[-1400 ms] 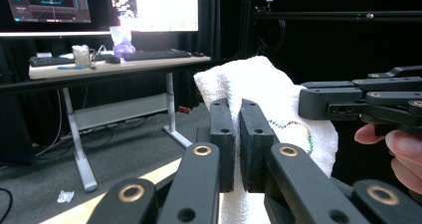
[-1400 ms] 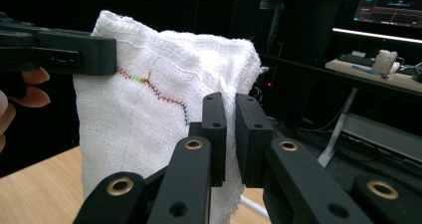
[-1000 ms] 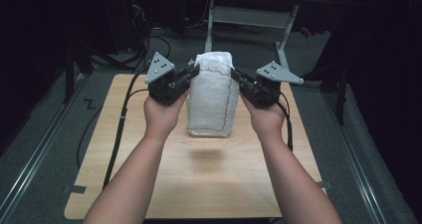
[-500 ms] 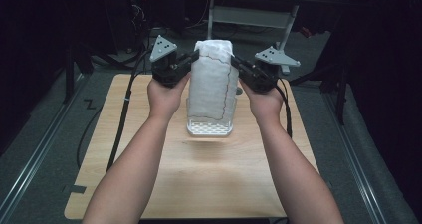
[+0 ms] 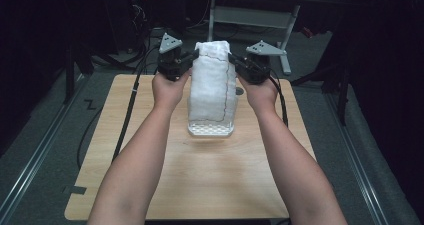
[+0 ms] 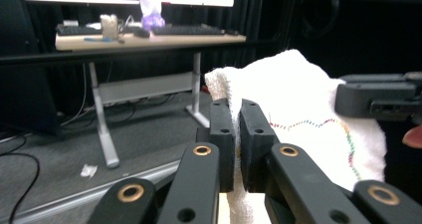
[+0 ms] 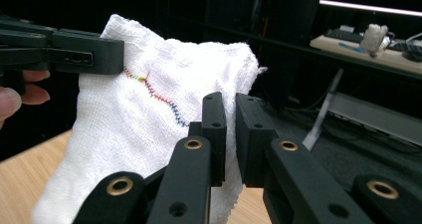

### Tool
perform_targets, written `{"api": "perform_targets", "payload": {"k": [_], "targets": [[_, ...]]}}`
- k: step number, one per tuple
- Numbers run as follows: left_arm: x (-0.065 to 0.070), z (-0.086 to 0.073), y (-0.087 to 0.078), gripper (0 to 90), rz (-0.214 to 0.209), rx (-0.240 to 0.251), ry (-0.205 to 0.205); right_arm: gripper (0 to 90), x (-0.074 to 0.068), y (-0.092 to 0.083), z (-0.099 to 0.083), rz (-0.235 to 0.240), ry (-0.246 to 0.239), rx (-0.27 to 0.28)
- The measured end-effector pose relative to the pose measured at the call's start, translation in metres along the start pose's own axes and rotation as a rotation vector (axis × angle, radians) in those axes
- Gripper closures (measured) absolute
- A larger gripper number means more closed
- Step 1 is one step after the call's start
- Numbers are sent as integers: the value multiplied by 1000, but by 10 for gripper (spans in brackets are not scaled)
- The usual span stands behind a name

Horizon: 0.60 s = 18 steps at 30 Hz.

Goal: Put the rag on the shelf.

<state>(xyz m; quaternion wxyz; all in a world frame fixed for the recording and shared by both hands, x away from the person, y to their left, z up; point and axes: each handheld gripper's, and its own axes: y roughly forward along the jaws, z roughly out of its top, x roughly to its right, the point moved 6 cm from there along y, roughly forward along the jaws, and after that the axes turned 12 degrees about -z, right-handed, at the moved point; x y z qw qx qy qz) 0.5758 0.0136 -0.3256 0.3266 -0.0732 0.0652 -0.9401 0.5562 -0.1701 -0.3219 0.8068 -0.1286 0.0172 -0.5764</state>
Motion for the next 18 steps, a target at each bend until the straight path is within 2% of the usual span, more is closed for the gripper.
{"api": "perform_targets", "payload": {"k": [4,5,7,9,11,13,15,18], "targets": [[-5,-8,7,859,8,-29,-7,840,2,9,-6,0,0,-30],[-8,-13,11,859,15,-52,-2,840,4,14,-11,-1,-2,-50],[-9,-15,14,859,19,-67,3,839,4,17,-13,-3,-9,-57],[-13,-20,17,858,26,-86,-2,839,4,24,-20,6,7,-83],[-16,-27,20,857,25,-105,-15,838,5,26,-23,8,9,-88],[-20,-36,25,856,22,-137,-40,837,4,33,-30,8,-2,-119],[-21,-39,26,856,22,-144,-47,837,5,35,-33,6,0,-125],[-24,-51,29,855,16,-176,-74,835,6,41,-41,19,19,-154]]}}
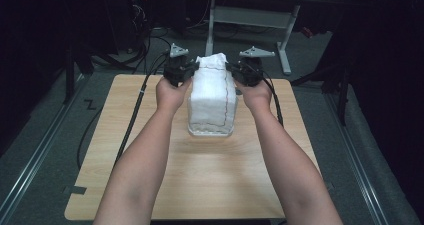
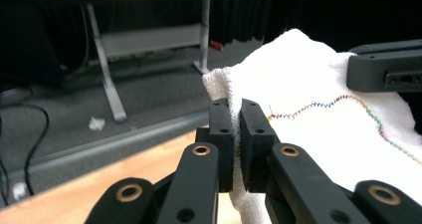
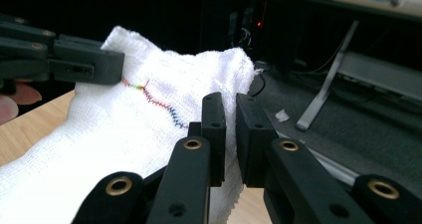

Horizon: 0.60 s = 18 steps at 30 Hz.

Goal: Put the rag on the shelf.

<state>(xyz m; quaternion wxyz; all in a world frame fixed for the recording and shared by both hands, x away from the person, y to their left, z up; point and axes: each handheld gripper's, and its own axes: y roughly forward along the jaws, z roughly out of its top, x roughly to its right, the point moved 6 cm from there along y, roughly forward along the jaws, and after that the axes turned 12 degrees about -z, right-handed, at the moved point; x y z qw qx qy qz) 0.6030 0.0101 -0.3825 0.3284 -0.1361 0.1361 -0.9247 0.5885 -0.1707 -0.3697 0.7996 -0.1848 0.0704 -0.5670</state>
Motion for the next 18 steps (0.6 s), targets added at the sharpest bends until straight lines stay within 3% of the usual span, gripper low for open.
{"api": "perform_targets", "payload": {"k": [1,6,10,11,13,18], "targets": [[-3,-7,3,855,-14,-22,-22,834,0,6,-5,11,1,-26],[-5,-17,4,853,-33,-36,-41,829,1,12,-14,28,25,-62],[-7,-26,4,835,-49,-55,-61,766,1,18,-19,31,45,-89],[-9,-26,2,727,-72,-43,-82,719,4,18,-19,16,59,-87],[-10,-26,0,673,-67,-35,-93,723,7,18,-18,22,69,-80],[-14,-23,-7,643,-29,-6,-99,761,10,16,-20,14,60,-88]]}}
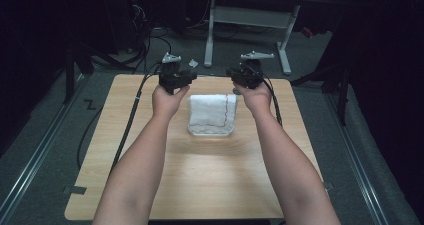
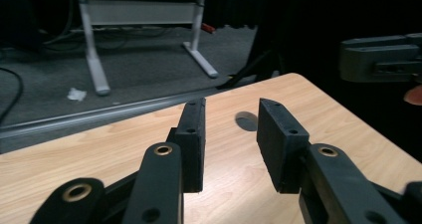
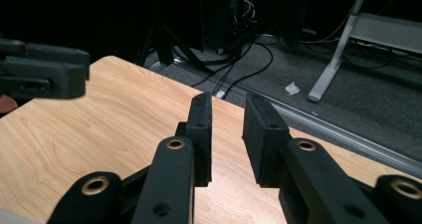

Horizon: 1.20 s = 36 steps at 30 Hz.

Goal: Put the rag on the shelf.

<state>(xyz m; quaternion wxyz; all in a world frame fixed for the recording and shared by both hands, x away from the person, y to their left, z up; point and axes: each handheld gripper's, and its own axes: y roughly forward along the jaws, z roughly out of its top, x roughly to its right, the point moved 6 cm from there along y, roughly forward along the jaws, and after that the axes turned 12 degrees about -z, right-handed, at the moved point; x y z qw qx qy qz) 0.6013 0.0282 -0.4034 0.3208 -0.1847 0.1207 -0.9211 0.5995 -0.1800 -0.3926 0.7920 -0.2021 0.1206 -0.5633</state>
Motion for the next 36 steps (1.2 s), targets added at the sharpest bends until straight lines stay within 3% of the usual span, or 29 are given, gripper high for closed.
{"api": "perform_targets", "payload": {"k": [12,24,27,33,35,36], "targets": [[1,-5,-12,631,-1,18,4,795,0,-13,-5,-16,-52,15],[2,-21,-44,622,21,41,13,770,3,-38,-22,-20,-36,45],[7,-24,-55,608,37,55,55,750,4,-50,-27,-30,-44,58],[13,-43,-79,583,38,69,62,693,6,-80,-46,-51,-41,91],[15,-54,-87,574,34,69,60,677,3,-86,-55,-53,-53,90],[17,-66,-94,571,23,76,43,663,1,-89,-60,-59,-64,85]]}}
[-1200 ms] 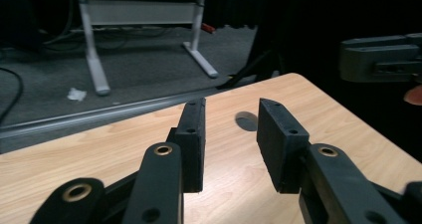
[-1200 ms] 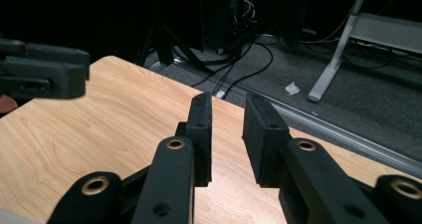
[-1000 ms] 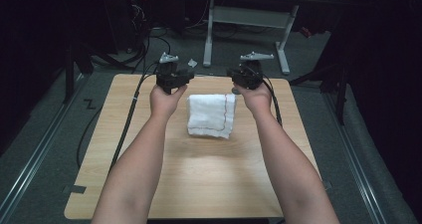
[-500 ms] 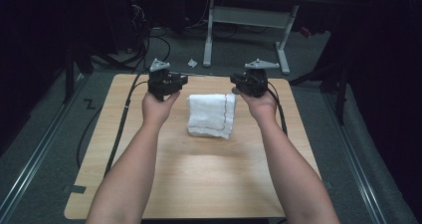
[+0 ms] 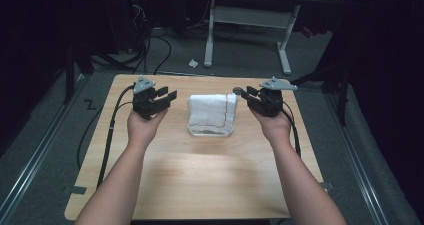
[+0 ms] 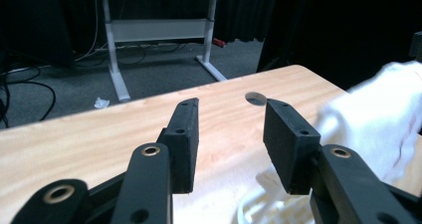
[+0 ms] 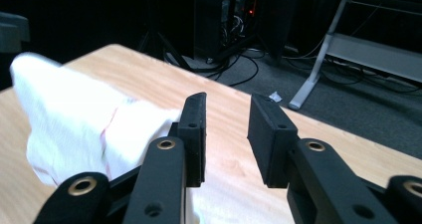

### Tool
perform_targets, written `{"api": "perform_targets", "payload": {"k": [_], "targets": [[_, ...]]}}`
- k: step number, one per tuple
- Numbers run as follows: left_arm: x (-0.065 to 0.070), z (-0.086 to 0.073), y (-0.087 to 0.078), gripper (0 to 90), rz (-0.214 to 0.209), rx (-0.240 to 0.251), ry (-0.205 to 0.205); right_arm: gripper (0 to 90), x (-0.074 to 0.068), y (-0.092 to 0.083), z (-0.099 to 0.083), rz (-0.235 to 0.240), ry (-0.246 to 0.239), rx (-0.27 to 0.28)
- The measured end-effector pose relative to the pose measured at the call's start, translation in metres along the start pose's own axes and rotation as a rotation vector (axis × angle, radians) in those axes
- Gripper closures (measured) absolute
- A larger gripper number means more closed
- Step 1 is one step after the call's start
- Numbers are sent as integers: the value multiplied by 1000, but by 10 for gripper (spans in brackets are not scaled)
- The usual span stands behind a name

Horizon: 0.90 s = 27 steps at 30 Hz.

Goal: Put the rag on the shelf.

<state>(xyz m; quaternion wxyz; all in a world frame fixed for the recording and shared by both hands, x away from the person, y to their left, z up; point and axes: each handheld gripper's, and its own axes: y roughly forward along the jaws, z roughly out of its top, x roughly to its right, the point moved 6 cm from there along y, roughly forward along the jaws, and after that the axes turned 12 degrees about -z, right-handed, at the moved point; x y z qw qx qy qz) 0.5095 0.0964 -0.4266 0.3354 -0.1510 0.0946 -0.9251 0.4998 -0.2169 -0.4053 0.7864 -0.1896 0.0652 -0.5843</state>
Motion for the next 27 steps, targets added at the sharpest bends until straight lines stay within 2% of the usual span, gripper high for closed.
{"api": "perform_targets", "payload": {"k": [1,4,5,6,7,8,9,10,12,13,14,15,16,17,18,19,20,21,22,23,24,26,27], "targets": [[0,0,0,569,0,0,0,663,0,0,0,0,0,0],[5,-21,-13,563,-5,-10,-12,617,-9,-16,-20,0,-10,-8],[11,-39,-21,559,-14,-32,-9,601,-12,-20,-27,2,-20,-8],[11,-39,-21,556,-14,-32,-9,591,-15,-24,-34,1,-29,-14],[14,-49,-26,556,-13,-45,-7,591,-15,-24,-34,1,-29,-14],[21,-70,-37,550,-18,-65,-18,573,-21,-32,-51,0,-43,-30],[21,-70,-37,550,-18,-65,-18,573,-21,-32,-51,0,-43,-30],[28,-92,-48,550,-23,-83,-38,562,-27,-40,-71,3,-56,-55],[36,-113,-56,550,-33,-121,-67,549,-33,-47,-92,-6,-69,-86],[36,-113,-56,545,-33,-121,-67,549,-33,-47,-92,-6,-69,-86],[40,-123,-60,545,-31,-150,-66,531,-37,-50,-103,-2,-79,-100],[45,-132,-64,541,-26,-165,-66,518,-44,-55,-125,-17,-90,-136],[50,-142,-67,541,-30,-175,-72,518,-44,-55,-125,-17,-90,-136],[63,-163,-71,534,-37,-211,-56,503,-50,-60,-149,2,-49,-166],[69,-173,-74,534,-37,-220,-51,508,-53,-62,-162,7,-32,-174],[69,-173,-74,560,-37,-220,-51,536,-56,-64,-175,23,-27,-189],[73,-180,-75,564,-35,-242,-70,513,-60,-64,-183,50,-40,-229],[81,-177,-71,532,-82,-273,-71,501,-61,-63,-184,56,-69,-242],[81,-175,-70,524,-69,-273,-35,500,-61,-63,-181,48,-82,-222],[79,-175,-70,523,-46,-277,-20,497,-60,-62,-180,48,-82,-214],[76,-176,-70,523,-38,-275,-32,498,-60,-60,-181,44,-69,-223],[71,-178,-71,523,-64,-260,-86,497,-62,-59,-183,58,-51,-235],[71,-178,-71,521,-64,-260,-86,497,-62,-59,-183,58,-51,-235]]}}
